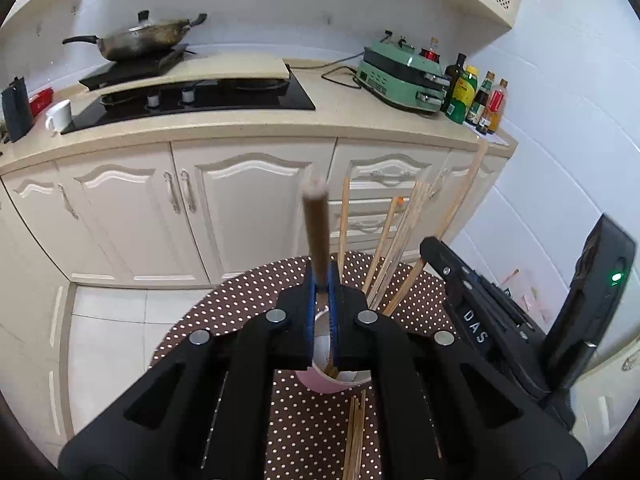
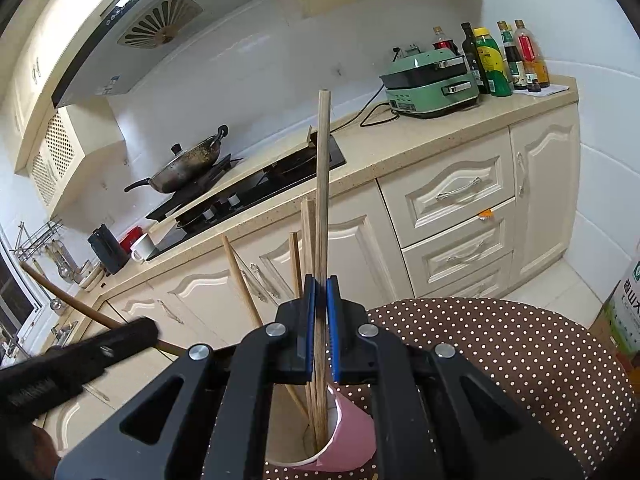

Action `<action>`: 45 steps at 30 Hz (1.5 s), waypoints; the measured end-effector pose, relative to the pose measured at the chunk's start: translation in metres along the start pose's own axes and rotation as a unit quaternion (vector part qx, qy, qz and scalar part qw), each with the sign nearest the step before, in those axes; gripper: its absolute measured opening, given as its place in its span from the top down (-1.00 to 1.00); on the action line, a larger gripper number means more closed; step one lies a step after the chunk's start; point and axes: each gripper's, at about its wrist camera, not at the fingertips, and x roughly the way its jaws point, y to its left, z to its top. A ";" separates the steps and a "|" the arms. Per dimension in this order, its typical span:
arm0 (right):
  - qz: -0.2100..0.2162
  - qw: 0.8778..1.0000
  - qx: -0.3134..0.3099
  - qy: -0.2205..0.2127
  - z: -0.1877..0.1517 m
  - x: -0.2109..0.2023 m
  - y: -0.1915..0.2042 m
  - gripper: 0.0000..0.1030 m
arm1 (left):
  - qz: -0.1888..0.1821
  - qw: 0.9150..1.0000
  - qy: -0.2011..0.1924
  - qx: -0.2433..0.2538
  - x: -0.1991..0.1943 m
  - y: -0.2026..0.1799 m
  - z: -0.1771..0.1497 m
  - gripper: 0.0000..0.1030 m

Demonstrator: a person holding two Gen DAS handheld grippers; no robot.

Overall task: Organize utensils
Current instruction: 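Lower both chopsticks into the pink cup and open both tools, then raise both open tools away from the pink cup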

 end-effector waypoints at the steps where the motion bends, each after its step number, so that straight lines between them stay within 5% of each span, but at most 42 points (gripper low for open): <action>1: -0.001 1.000 0.000 0.001 0.001 -0.001 0.000 0.91 | 0.001 1.000 -0.001 -0.001 -0.004 0.000 0.002 0.89; 18: -0.019 1.000 -0.014 0.018 0.016 -0.014 0.012 0.91 | 0.000 1.000 -0.002 0.020 -0.054 -0.012 0.028 0.89; 36: -0.020 0.998 -0.022 0.062 -0.025 0.020 0.002 0.84 | -0.034 0.996 0.066 0.040 0.049 -0.003 -0.033 0.88; 38: -0.028 0.997 -0.012 0.070 -0.026 0.021 -0.002 0.71 | -0.028 0.996 0.077 0.033 0.061 0.000 -0.039 0.87; 40: -0.029 0.997 0.000 0.069 -0.027 0.019 -0.006 0.05 | -0.031 0.996 0.075 0.029 0.067 0.003 -0.043 0.87; 45: -0.055 0.996 -0.009 0.074 -0.031 0.016 -0.010 -0.08 | -0.030 0.997 0.066 0.028 0.072 0.009 -0.049 0.84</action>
